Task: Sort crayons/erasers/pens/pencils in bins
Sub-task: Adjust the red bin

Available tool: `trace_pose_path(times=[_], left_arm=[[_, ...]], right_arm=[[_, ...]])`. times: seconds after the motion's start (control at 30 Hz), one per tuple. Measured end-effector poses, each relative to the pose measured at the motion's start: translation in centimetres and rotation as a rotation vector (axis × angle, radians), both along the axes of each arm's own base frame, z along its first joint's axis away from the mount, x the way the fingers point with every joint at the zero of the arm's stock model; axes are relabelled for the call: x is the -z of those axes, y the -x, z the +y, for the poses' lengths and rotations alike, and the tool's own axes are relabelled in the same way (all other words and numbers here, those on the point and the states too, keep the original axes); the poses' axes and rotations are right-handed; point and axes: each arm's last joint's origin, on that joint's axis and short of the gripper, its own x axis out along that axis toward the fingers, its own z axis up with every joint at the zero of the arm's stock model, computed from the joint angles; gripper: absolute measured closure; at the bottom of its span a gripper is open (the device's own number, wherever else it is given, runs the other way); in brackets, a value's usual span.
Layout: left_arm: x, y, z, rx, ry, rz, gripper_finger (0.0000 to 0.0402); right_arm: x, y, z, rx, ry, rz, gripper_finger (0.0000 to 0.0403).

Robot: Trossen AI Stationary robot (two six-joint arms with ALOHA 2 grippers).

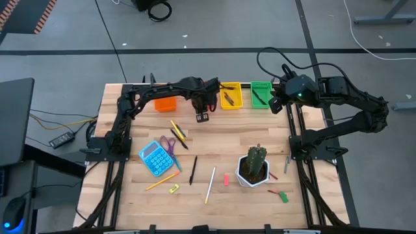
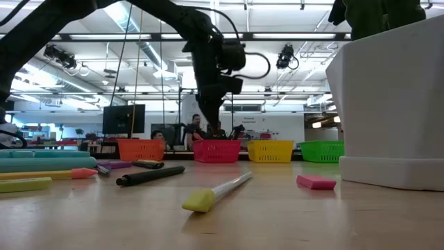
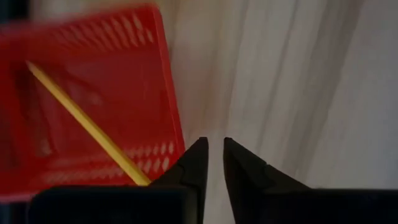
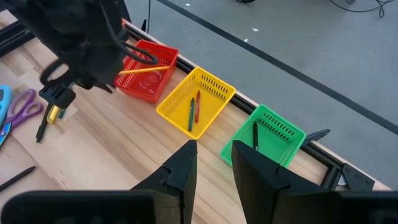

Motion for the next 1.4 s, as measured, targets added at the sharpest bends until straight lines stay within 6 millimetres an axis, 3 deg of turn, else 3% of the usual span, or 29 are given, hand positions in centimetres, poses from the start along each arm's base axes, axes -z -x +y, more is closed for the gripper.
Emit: trace_pose_path(times=[0.3, 0.63, 0.93, 1.4], left_arm=[[-0.8, -1.6, 0.7, 0.153, -0.133, -0.150, 0.0277], [2.2, -1.6, 2.0, 0.114, -0.100, -0.071, 0.0240], [3.4, -1.2, 2.9, 0.048, -0.070, -0.030, 0.0278], [3.5, -0.6, 2.8, 0.051, -0.050, 0.024, 0.0383]], right_arm=[[0.0, 0.0, 0.0, 0.004, -0.003, -0.003, 0.0295], [0.0, 0.0, 0.0, 0.003, -0.002, -0.002, 0.0295], [0.0, 0.0, 0.0, 0.006, 0.001, -0.001, 0.0295], [0.0, 0.0, 0.0, 0.006, 0.001, -0.001, 0.0295]])
